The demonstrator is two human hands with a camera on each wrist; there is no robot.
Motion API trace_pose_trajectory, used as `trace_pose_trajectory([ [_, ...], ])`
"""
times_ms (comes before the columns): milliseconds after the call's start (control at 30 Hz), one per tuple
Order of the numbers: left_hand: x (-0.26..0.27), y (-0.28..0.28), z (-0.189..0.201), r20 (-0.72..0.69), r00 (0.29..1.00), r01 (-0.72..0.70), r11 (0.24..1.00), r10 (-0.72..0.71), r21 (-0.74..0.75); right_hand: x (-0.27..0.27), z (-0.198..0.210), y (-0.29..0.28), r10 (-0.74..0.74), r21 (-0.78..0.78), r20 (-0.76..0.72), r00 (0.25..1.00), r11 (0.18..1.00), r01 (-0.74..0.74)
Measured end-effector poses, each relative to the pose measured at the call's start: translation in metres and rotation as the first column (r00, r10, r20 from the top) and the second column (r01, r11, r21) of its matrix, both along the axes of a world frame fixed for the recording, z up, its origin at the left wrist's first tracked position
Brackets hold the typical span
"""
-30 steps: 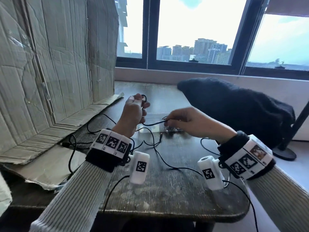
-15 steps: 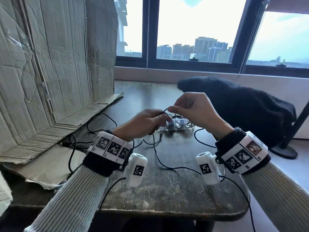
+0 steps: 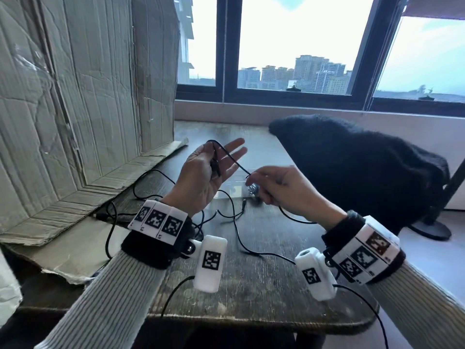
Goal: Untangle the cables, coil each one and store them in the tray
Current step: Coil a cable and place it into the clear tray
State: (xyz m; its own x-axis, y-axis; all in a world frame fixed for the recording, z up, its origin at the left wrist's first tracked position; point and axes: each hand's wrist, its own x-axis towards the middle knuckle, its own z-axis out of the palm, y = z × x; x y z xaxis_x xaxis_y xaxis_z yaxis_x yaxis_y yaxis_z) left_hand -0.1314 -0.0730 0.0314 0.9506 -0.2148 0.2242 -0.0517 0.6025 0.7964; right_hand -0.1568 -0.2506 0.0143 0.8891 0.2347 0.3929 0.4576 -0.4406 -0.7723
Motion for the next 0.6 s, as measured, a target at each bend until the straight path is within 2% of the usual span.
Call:
trace_pose_trajectory([
  [100, -0.003, -0.003, -0.001, -0.061, 0.997, 0.03, 0.991, -0.038, -0.127, 0.001, -0.01, 0.003, 0.042, -0.048, -0.035, 0.998, 0.998, -0.044],
  [167, -0.001, -0.003, -0.001, -0.103, 0.995, 0.003, 0.987, -0.019, -0.158, -0.002, -0.012, 0.003, 0.087, -0.117, -0.08, 0.993, 0.988, -0.096],
  [233, 0.001, -0.002, 0.0, -0.09, 0.993, -0.08, 0.995, 0.075, -0.053, -0.008, -0.009, 0.002, 0.105, -0.261, -0.086, 0.991, 0.957, -0.124],
  [333, 0.006, 0.0, -0.004, 0.073, 0.982, -0.188, 0.942, 0.175, 0.279, -0.012, 0.001, -0.001, 0.079, -0.324, -0.075, 0.994, 0.941, -0.1],
  [400, 0.01, 0.0, -0.011, 0.226, 0.964, -0.239, 0.832, 0.141, 0.5, -0.013, 0.009, -0.003, 0.079, -0.377, -0.047, 0.996, 0.922, -0.091],
  [467, 0.014, 0.0, -0.019, 0.4, 0.915, -0.336, 0.657, 0.057, 0.674, -0.016, 0.016, -0.004, 0.078, -0.441, 0.014, 0.997, 0.895, -0.064],
  [533, 0.015, -0.001, -0.024, 0.518, 0.852, -0.436, 0.44, -0.08, 0.785, -0.021, 0.023, -0.004, 0.066, -0.476, 0.114, 0.991, 0.879, -0.004],
  [567, 0.014, -0.002, -0.025, 0.538, 0.829, -0.463, 0.356, -0.15, 0.812, -0.024, 0.026, -0.003, 0.059, -0.48, 0.163, 0.985, 0.877, 0.027],
  [600, 0.012, -0.005, -0.027, 0.541, 0.815, -0.463, 0.326, -0.209, 0.824, -0.026, 0.028, -0.003, 0.049, -0.471, 0.203, 0.978, 0.881, 0.053],
])
